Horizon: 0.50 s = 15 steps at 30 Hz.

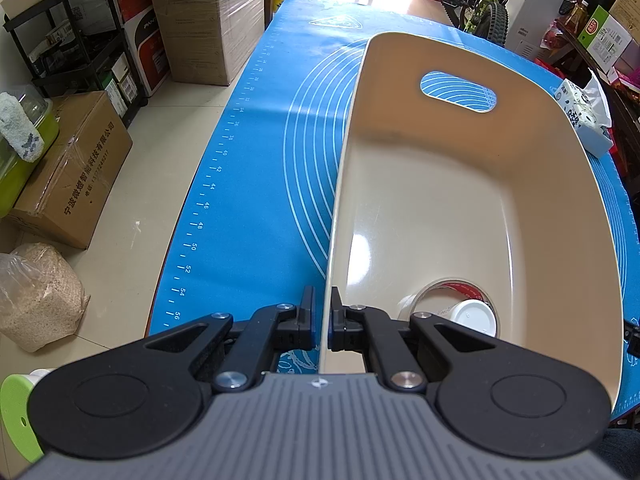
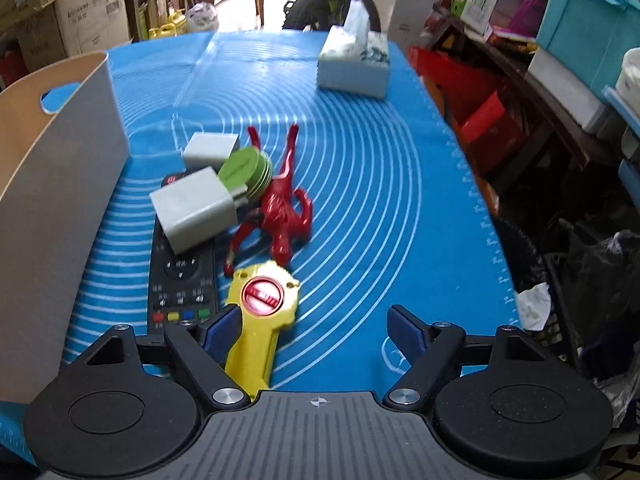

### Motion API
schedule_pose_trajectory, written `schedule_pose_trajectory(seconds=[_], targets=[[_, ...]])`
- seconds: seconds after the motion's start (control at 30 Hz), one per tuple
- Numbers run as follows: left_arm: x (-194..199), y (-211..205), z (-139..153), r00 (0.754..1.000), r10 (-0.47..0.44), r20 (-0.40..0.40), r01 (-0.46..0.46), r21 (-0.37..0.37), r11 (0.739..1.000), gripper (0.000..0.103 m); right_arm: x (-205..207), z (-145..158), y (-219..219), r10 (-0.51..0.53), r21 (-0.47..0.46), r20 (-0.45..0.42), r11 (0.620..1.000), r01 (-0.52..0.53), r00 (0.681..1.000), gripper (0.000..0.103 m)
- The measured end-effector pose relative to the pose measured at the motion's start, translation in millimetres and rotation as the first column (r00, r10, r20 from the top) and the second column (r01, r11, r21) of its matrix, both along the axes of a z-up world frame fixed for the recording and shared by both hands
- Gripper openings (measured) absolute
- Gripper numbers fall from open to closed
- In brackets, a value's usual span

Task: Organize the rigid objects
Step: 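Move the right tool to the yellow toy handle and grasp it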

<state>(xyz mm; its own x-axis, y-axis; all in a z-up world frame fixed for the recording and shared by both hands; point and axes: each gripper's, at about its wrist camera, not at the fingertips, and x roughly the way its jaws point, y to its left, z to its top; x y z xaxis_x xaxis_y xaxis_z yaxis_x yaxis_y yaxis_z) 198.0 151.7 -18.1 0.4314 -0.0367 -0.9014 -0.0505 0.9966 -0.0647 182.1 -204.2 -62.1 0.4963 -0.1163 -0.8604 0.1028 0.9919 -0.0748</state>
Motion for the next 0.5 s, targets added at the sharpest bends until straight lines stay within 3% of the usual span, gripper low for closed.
schedule_pose_trajectory(seconds=[0.5], targets=[[0, 1, 0, 1.000, 0.001, 0.000, -0.001, -0.002, 1.000, 0.009, 11, -19, -3, -0.003, 0.083, -0.050, 0.997, 0.007, 0.999, 0.079]])
